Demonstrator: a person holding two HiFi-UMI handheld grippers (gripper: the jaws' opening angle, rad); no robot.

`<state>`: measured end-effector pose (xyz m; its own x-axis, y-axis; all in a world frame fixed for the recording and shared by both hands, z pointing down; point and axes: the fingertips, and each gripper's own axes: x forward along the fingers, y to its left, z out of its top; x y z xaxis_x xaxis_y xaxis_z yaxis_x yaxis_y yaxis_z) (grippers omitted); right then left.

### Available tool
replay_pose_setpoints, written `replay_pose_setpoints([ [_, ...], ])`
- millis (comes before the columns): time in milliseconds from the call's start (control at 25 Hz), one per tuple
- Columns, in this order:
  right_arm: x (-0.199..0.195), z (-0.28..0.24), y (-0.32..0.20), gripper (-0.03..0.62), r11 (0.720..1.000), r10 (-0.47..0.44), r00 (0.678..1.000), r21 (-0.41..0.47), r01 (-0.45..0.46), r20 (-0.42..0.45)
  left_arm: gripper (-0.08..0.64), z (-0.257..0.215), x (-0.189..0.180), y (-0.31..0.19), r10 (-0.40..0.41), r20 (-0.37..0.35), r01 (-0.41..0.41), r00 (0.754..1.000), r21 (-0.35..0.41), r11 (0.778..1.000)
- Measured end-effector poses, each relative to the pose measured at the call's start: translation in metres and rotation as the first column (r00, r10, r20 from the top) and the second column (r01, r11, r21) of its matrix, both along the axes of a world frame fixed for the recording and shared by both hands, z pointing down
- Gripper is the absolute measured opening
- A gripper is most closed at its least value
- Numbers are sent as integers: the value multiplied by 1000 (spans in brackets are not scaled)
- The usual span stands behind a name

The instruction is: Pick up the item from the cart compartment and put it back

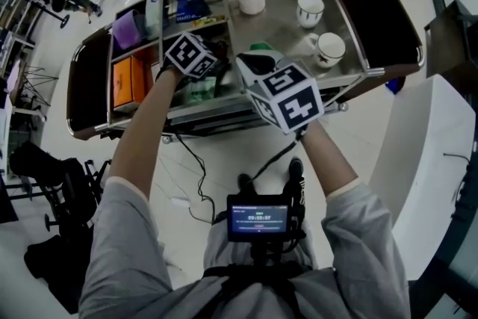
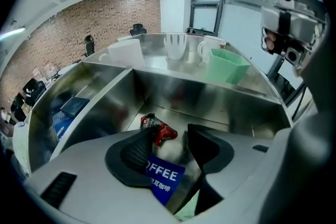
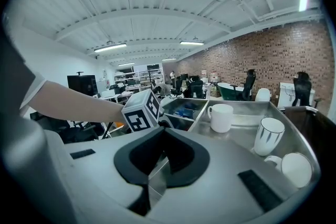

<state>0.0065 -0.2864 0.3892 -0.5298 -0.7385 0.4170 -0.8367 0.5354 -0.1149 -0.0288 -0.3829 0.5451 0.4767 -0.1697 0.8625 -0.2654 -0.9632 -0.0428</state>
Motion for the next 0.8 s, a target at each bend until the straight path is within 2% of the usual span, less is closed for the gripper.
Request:
replay_pose_setpoints([
  [40, 1, 0, 0, 9, 1000, 1, 1000, -1, -1, 2, 203, 1, -1, -1, -10, -1, 10, 1000, 1, 1000],
  [80, 1, 0, 0, 9, 1000, 1, 1000, -2, -1, 3, 139, 2, -1, -2, -23, -6, 23, 1000, 2, 1000],
  [120, 1, 0, 0, 9, 1000, 1, 1000, -2, -1, 4, 104, 2, -1, -3, -35, -15, 35, 999, 1, 999],
  [280, 2, 0, 0, 9, 1000, 3, 1000, 0, -3, 1, 43, -2, -2, -4, -58, -45, 58, 997, 4, 998],
  [600, 1, 4, 1, 9, 1000, 5, 1000, -10, -5, 4, 38, -14, -5, -6, -108, -101, 110, 989, 20, 994],
  [800, 2, 4, 3, 9, 1000, 4, 1000, -12, -4, -2, 37, -33, -9, -5, -139, -143, 149, 980, 62, 987],
])
